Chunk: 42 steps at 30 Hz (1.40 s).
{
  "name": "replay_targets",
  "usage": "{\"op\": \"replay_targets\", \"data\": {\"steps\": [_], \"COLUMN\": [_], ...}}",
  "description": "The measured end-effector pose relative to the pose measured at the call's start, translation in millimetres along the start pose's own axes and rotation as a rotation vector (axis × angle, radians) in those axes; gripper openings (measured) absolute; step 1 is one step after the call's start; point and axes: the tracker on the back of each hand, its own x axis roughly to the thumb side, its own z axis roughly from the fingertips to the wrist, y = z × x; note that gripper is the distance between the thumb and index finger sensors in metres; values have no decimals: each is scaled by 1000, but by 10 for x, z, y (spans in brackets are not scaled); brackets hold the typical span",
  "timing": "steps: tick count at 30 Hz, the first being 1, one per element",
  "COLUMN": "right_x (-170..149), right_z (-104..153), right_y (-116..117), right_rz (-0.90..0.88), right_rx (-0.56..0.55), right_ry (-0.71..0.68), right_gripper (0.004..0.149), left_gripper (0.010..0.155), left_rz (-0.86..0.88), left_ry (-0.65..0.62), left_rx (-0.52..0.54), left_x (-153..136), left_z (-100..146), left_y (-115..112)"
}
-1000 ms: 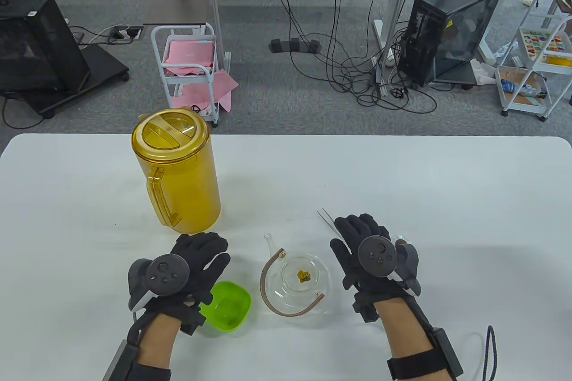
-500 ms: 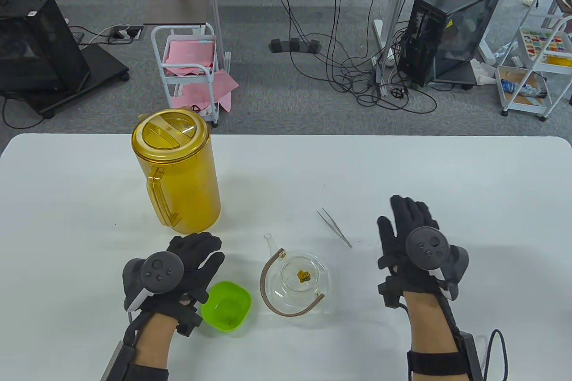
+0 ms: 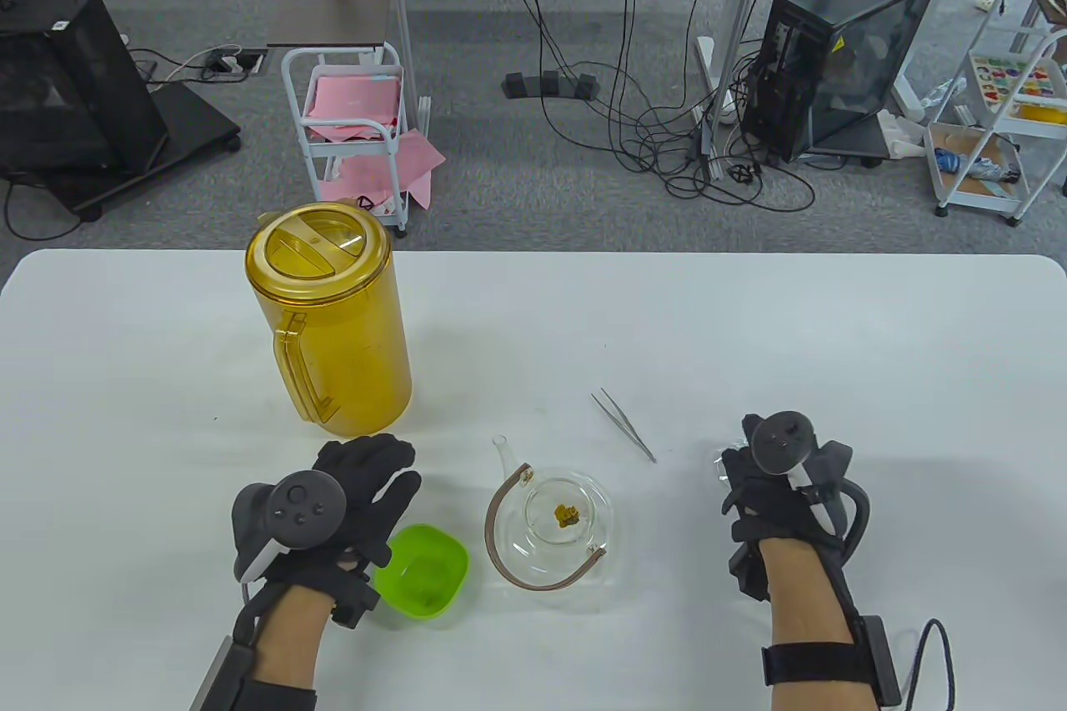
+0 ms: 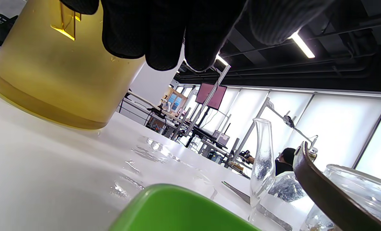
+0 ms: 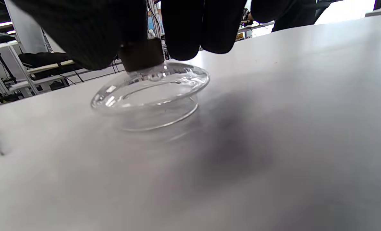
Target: Make chrysanthemum tea
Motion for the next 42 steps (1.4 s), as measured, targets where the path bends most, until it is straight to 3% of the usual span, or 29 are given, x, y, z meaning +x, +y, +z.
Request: {"op": "replay_targets", "data": {"steps": [8,13,21,25,29,37,42], "right_x": [121,224,635,887,1166,1396,1451], "right_z": [83,234,776,1048,1302,1563,1602], "right_y": [47,-117,-451,-468,-340,-112,-48], "right_rz": [17,-67,-211,-257,-192,-64,8], "right_rx": [-153,-278,-441,-446,-416,-390,-396], "right_ry": [-7,-87,-441,-618,-787,-935,-947], "right_gripper": [52,51,51,51,51,49,47], "left_gripper": [58,59,58,58,58,58,58], "left_rz": [-5,-5,-11,-11,-1,4,2], "left_ry": [-10,-6,-5,3,27,48,45], "left_rx": [4,15,20,26,51,54,56], "left_x": [12,6,6,-15,-81,-140,-137], "left_z": [-1,-1,2,3,13,21,25], "left_y": [-4,1,4,16,75,84,91]}}
